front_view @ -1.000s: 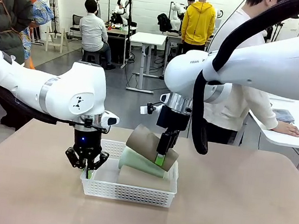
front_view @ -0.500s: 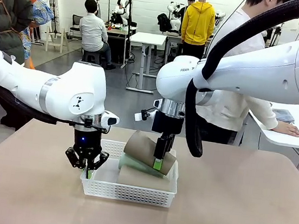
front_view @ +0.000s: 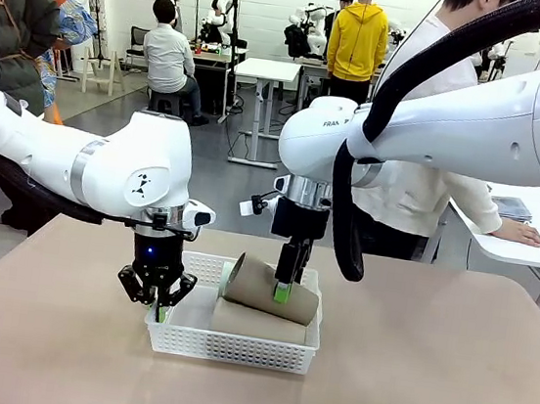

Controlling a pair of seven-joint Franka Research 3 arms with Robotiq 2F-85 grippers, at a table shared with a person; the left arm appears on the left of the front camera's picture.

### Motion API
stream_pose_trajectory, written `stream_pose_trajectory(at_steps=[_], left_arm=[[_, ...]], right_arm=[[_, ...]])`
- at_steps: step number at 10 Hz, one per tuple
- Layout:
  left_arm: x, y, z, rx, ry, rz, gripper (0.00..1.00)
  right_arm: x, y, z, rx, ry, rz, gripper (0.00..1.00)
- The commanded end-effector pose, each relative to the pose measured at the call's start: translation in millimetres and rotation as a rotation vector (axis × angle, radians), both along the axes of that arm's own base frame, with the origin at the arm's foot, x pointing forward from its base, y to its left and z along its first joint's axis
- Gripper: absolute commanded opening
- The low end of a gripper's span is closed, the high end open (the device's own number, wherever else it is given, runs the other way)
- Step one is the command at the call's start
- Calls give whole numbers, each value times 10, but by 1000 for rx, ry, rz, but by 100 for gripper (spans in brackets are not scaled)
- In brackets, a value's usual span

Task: Clean and organize the cups into the basket.
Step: Pick up the Reusable plastic cup from the right side of the table and stack it inside the Organizing basket in the center of the table.

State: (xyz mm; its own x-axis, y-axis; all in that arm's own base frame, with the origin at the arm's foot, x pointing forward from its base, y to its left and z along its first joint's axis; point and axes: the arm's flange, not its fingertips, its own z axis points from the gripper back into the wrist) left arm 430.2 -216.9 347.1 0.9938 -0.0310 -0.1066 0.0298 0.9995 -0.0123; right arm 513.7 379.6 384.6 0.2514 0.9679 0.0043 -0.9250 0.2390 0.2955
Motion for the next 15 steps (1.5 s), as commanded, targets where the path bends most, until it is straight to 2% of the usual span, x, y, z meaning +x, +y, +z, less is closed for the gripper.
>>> stream_pose_trajectory(at_steps=[1,3,5,7,10,12,15], left_arm=[[-7,-11,17,0,-5,-3,0],[-7,-11,17,0,-5,-3,0],[-7,-11,17,0,-5,-3,0],[-7,-11,17,0,-5,-3,0],[-7,-11,17,0,-5,-3,0],[-7,-11,17,0,-5,-3,0],[-7,-11,17,0,-5,-3,0]], right_arm=[[-101,-71,89,6,-41,5,100],[-297,-482,411,179,-81,19,100],[-625,-1328,823,466,-153,65,100],[-956,-2318,965,701,-178,145,100],[-1487,-3478,881,953,-291,208,100],[-1602,-4033,629,1077,-327,174,100],[-1672,-4417,372,1174,-410,122,100]])
